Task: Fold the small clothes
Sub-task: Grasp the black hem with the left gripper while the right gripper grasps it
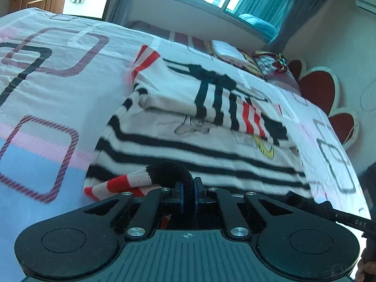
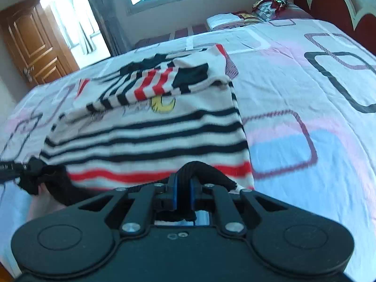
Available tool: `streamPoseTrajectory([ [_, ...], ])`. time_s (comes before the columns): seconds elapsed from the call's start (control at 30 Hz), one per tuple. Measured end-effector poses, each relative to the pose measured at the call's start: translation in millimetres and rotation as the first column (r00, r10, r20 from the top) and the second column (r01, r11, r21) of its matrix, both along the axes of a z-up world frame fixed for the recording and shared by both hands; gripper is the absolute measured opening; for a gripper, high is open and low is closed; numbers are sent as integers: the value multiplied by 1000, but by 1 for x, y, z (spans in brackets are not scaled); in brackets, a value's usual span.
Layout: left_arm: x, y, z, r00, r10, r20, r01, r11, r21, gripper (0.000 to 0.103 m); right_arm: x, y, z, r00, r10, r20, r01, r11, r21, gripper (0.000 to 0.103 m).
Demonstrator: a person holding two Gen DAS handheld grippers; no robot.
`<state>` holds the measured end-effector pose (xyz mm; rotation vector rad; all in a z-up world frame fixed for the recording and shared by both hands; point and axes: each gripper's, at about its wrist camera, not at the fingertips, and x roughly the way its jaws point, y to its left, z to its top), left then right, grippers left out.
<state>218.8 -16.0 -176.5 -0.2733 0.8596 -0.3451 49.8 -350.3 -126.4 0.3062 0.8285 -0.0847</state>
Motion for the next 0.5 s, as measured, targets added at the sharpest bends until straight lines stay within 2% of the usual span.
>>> streamPoseTrajectory([
  [0.13, 20, -7, 10, 998, 27, 51, -27, 1000, -1, 8, 25, -7, 8, 998, -20, 57, 19, 1000, 16, 11],
  [0.3, 52, -13, 23, 992, 69, 103, -66, 997, -34, 8, 63, -12, 26, 990, -16, 141, 18, 1000, -11, 11],
  [0.5, 101, -27, 36, 984, 102, 146, -95, 994, -52, 8, 116, -24, 35, 985, 11, 171, -6, 1000, -28, 11],
])
